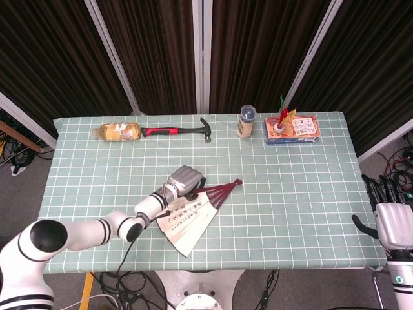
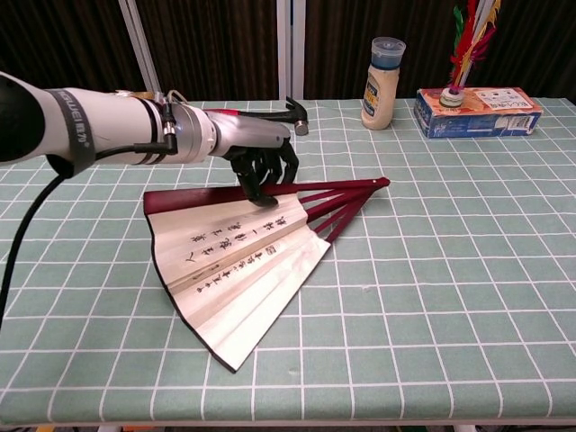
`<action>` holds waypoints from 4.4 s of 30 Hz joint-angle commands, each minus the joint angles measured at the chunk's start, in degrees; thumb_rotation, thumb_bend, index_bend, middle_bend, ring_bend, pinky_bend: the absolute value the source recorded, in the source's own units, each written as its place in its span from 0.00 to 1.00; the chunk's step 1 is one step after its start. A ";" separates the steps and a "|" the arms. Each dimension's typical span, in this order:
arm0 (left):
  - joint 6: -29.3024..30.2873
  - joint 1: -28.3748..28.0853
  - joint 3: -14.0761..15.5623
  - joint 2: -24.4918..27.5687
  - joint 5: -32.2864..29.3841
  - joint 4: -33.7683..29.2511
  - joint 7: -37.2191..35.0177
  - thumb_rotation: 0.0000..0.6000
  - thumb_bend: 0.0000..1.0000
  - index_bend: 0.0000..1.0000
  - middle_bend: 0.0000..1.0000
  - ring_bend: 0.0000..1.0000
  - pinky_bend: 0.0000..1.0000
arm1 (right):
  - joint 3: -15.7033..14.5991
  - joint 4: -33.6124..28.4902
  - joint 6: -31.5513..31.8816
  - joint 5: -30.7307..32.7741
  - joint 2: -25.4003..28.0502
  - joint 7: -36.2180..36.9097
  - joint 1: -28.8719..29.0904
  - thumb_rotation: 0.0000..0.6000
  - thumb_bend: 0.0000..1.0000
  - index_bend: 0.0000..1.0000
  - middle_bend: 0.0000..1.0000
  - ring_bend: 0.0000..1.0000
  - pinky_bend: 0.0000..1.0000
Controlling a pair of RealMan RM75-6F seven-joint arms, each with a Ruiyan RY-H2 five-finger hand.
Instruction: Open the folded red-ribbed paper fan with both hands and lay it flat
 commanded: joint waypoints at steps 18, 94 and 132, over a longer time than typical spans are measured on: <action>26.39 17.62 -6.20 19.09 15.19 -28.87 -11.44 1.00 0.36 0.59 0.72 0.65 0.51 | -1.73 -3.32 -15.48 -6.20 2.84 23.58 9.87 1.00 0.17 0.07 0.17 0.00 0.00; 37.09 25.10 -9.45 17.76 34.31 -28.55 -20.12 1.00 0.36 0.59 0.73 0.65 0.50 | 8.61 5.07 -33.53 6.76 -17.73 49.08 40.27 1.00 0.46 0.76 0.46 0.27 0.13; 40.15 30.43 -0.81 8.99 38.67 -16.72 23.89 1.00 0.37 0.57 0.70 0.65 0.48 | 3.21 17.64 -7.20 -6.53 -24.54 -8.85 31.66 1.00 0.46 0.72 0.45 0.26 0.04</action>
